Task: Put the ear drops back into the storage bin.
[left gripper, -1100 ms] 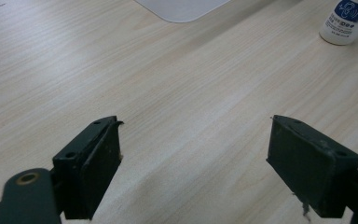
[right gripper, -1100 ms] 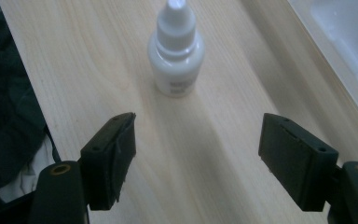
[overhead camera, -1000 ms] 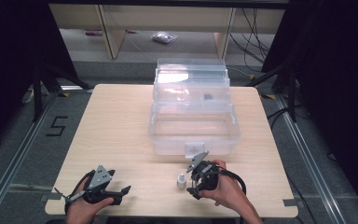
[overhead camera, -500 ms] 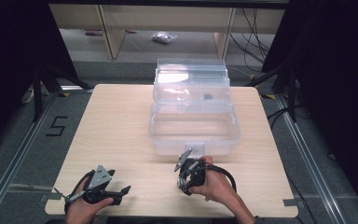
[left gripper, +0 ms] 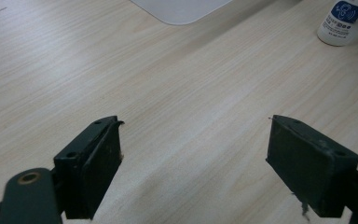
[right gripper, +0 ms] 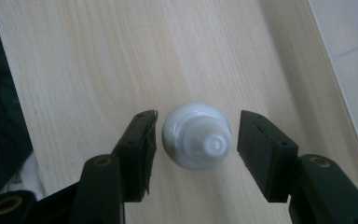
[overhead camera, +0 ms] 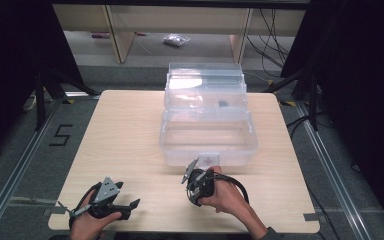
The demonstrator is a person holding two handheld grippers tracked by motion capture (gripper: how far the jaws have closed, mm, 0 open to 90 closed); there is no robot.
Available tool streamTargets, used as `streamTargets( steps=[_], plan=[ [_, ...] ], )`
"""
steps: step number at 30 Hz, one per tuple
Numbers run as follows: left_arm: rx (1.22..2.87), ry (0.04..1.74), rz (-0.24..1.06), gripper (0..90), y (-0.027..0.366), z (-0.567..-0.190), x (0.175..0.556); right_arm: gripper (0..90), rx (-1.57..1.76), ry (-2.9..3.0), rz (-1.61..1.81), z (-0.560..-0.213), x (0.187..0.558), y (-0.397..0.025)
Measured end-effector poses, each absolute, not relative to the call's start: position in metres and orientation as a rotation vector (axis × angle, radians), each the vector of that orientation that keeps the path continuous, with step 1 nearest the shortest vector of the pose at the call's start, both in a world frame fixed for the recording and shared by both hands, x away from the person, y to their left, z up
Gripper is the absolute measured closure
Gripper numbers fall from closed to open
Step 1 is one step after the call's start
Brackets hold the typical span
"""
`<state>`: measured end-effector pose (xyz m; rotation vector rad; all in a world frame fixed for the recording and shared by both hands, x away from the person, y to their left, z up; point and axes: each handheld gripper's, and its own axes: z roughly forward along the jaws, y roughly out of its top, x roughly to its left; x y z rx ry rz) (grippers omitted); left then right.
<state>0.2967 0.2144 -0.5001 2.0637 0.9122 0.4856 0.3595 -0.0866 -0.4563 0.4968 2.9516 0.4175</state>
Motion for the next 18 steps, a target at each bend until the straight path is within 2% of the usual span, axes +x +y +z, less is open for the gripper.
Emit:
streamTargets(
  steps=[3,13,18],
  plan=[
    [2.097,0.882,0.512,16.8,0.2164,-0.4991,0.2984,50.0,0.487,2.954,0.411,-0.4576,0.3605,-0.0853],
    [2.066,0.912,0.492,16.9,0.2142,-0.4998,0.2963,59.7,0.466,2.978,0.414,-0.4637,0.3643,-0.0815],
    [2.078,0.906,0.496,17.0,0.2151,-0.4992,0.2965,60.1,0.464,2.97,0.378,-0.4629,0.3634,-0.0811]
  ],
)
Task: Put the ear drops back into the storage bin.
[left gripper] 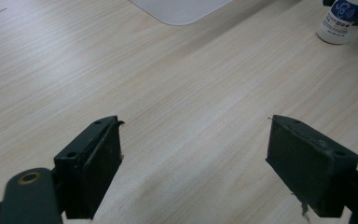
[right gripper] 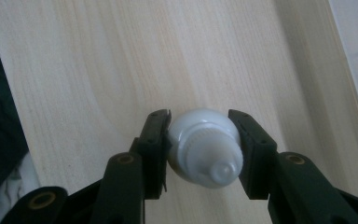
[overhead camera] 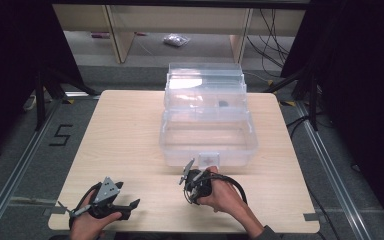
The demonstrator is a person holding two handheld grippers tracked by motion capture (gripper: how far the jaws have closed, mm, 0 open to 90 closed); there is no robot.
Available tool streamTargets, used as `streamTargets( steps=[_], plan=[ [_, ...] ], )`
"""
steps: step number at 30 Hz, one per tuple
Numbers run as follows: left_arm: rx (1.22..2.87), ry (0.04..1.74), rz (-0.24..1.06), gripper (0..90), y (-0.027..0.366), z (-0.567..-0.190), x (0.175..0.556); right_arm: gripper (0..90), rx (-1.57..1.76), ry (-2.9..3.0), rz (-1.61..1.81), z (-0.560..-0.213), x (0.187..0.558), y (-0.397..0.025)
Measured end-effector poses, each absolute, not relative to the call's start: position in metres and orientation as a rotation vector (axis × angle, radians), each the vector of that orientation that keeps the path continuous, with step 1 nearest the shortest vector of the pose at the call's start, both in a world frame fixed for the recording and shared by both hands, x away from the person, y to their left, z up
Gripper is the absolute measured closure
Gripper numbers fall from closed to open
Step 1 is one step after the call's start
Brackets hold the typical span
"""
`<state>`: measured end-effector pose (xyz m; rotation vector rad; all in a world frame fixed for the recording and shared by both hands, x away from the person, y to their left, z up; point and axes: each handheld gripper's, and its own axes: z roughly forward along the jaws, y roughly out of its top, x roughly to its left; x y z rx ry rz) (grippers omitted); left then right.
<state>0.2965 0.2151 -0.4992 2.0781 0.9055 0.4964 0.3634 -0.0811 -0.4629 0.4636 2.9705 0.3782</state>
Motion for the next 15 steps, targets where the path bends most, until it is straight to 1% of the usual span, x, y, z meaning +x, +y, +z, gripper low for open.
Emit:
streamTargets(
  steps=[6,7,9,15],
  plan=[
    [2.063,0.914,0.492,17.0,0.214,-0.5,0.296,60.2,0.534,2.95,0.387,-0.45,0.36,-0.084],
    [2.062,0.915,0.492,17.0,0.214,-0.5,0.296,60.2,0.497,2.952,0.409,-0.449,0.362,-0.085],
    [2.085,0.9,0.507,17.1,0.216,-0.499,0.297,60.2,0.519,2.957,0.402,-0.448,0.362,-0.087],
    [2.084,0.898,0.514,17.1,0.216,-0.499,0.298,60.2,0.523,2.969,0.421,-0.447,0.365,-0.092]
  ],
)
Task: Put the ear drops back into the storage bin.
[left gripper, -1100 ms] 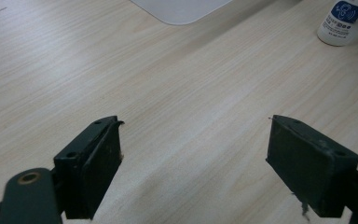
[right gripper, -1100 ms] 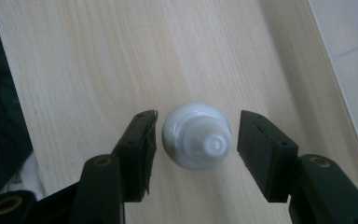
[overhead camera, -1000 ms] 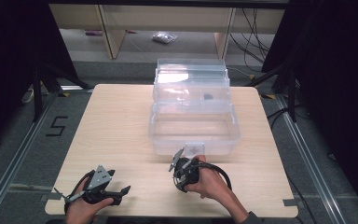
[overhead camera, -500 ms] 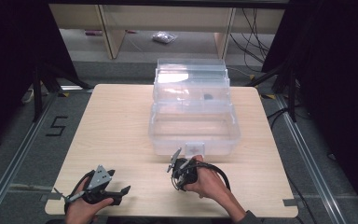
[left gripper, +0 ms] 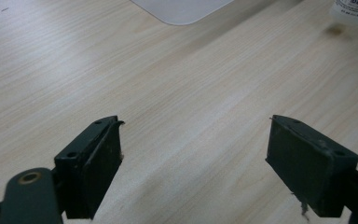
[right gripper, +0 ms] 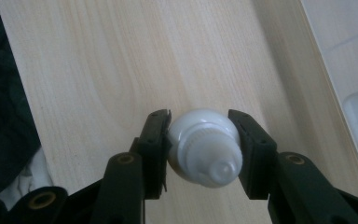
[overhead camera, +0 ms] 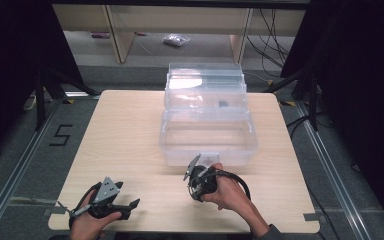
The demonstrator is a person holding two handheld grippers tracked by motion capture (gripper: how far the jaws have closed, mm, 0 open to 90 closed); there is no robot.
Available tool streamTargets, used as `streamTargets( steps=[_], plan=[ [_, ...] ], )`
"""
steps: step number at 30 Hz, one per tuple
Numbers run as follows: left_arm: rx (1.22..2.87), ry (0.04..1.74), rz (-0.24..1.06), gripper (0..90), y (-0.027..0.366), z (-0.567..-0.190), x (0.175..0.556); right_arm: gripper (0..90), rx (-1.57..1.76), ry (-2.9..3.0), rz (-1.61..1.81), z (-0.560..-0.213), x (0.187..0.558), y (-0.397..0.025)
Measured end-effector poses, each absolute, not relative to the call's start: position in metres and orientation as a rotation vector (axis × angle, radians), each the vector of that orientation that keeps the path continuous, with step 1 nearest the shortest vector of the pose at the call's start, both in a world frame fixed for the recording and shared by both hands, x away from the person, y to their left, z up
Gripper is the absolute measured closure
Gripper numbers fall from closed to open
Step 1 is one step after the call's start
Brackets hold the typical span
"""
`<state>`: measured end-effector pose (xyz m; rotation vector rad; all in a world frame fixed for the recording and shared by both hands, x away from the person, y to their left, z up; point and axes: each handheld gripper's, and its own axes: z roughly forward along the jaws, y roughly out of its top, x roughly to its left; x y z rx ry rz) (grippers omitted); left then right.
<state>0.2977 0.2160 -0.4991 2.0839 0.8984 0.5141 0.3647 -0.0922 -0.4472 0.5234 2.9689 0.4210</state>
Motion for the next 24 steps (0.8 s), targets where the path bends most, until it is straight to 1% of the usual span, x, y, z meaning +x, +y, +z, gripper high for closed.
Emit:
streamTargets(
  steps=[1,4,8,14,16,17,20,24],
  plan=[
    [2.066,0.913,0.497,17.1,0.215,-0.5,0.297,60.2,0.586,2.967,0.416,-0.446,0.362,-0.092],
    [2.066,0.914,0.498,17.1,0.215,-0.5,0.297,60.2,0.597,2.972,0.421,-0.443,0.363,-0.094],
    [2.08,0.904,0.513,17.1,0.216,-0.499,0.297,60.2,0.547,2.977,0.446,-0.436,0.366,-0.099],
    [2.077,0.906,0.514,17.2,0.216,-0.499,0.297,60.3,0.566,2.97,0.452,-0.422,0.37,-0.107],
    [2.066,0.916,0.497,17.2,0.215,-0.5,0.296,60.2,0.578,2.966,0.452,-0.416,0.371,-0.11],
    [2.085,0.899,0.515,17.2,0.216,-0.499,0.298,60.3,0.591,2.967,0.453,-0.413,0.371,-0.112],
    [2.065,0.916,0.497,17.2,0.214,-0.5,0.296,60.3,0.572,3.002,0.488,-0.406,0.375,-0.116],
    [2.086,0.898,0.519,17.2,0.216,-0.499,0.298,60.3,0.596,2.992,0.494,-0.398,0.38,-0.122]
  ],
)
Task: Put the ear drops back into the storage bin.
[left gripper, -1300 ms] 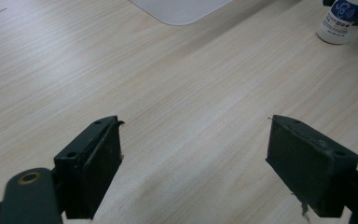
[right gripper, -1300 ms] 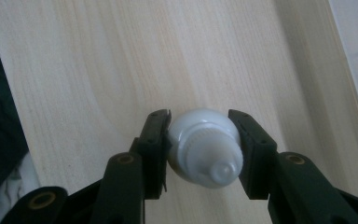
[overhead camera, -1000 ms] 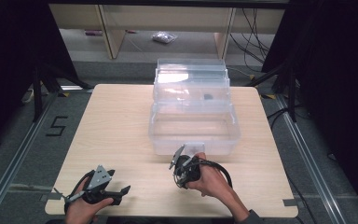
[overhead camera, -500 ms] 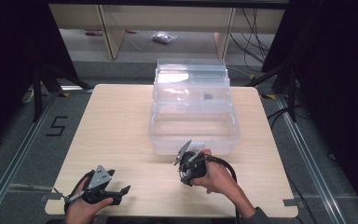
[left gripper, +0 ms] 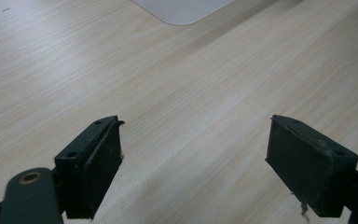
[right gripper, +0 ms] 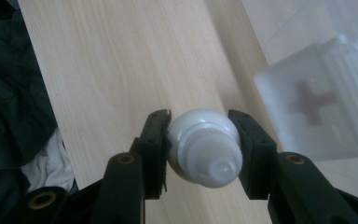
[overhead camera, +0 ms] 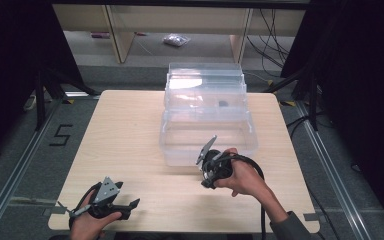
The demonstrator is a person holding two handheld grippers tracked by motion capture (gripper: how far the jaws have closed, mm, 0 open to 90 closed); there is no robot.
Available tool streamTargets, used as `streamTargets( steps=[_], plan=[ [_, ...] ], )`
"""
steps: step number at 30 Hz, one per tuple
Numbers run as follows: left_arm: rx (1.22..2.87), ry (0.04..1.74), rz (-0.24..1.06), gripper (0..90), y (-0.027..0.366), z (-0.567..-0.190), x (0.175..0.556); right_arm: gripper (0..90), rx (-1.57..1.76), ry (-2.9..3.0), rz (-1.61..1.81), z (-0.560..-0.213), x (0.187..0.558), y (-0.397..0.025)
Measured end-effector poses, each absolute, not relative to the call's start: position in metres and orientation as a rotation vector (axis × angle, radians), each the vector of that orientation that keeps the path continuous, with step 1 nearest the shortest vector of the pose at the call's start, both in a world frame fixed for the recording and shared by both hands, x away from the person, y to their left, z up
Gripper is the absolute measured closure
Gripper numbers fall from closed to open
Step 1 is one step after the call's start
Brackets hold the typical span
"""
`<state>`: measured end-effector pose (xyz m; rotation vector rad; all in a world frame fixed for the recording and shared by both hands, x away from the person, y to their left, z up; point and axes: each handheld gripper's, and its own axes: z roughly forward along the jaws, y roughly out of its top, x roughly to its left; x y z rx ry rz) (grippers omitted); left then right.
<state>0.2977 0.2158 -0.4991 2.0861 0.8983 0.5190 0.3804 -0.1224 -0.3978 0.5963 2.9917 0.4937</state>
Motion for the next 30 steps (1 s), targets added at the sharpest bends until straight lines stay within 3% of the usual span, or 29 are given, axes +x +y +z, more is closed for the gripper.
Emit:
streamTargets(
  steps=[30],
  plan=[
    [2.067,0.911,0.497,17.2,0.214,-0.5,0.297,60.3,0.694,2.906,0.489,-0.331,0.417,-0.166]
  ],
)
